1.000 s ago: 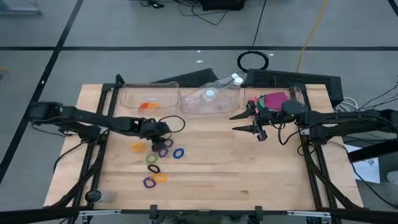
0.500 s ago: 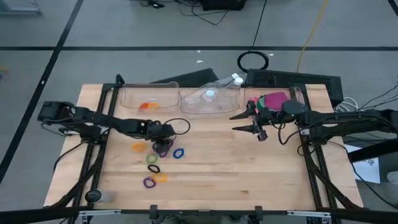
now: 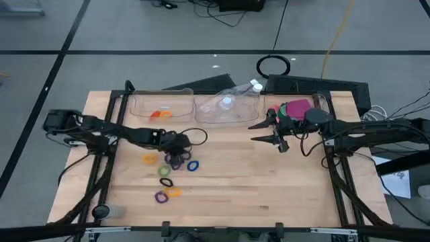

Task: Pick & Place Sports Items
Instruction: Put the top right violet spring keychain into the left transparent bin

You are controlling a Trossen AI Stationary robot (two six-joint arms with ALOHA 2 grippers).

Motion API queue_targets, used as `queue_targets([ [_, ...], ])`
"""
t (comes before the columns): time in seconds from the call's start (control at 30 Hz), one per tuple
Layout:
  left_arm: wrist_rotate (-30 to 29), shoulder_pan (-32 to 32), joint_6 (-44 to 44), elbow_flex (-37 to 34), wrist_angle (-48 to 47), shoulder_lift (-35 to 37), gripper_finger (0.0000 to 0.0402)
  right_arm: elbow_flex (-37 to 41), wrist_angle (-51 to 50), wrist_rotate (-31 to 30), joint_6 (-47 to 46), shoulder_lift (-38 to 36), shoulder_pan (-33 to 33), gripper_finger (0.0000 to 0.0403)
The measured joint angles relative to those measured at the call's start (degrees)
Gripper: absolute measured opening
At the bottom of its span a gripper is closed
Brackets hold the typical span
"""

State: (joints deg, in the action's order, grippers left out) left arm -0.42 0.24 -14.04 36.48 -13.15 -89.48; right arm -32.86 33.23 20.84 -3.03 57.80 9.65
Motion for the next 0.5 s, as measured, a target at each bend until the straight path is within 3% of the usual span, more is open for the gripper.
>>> queue_targets([
  [0.17,-2.09,1.99,3.01,3.67,-3.24,-0.32,0.002,0.0,0.02,0.01,0.01,0.0,0.0,0.0196],
  [0.27,-5.67,2.96,6.88,7.76,-8.36,-0.44,0.001,0.0,0.02,0.02,0.0,0.0,0.0,0.0196],
  [0.5,-7.78,5.32,13.31,17.1,-16.37,1.84,0.0008,0.0,0.0,0.0,-0.18,0.0,-0.02,0.0196],
])
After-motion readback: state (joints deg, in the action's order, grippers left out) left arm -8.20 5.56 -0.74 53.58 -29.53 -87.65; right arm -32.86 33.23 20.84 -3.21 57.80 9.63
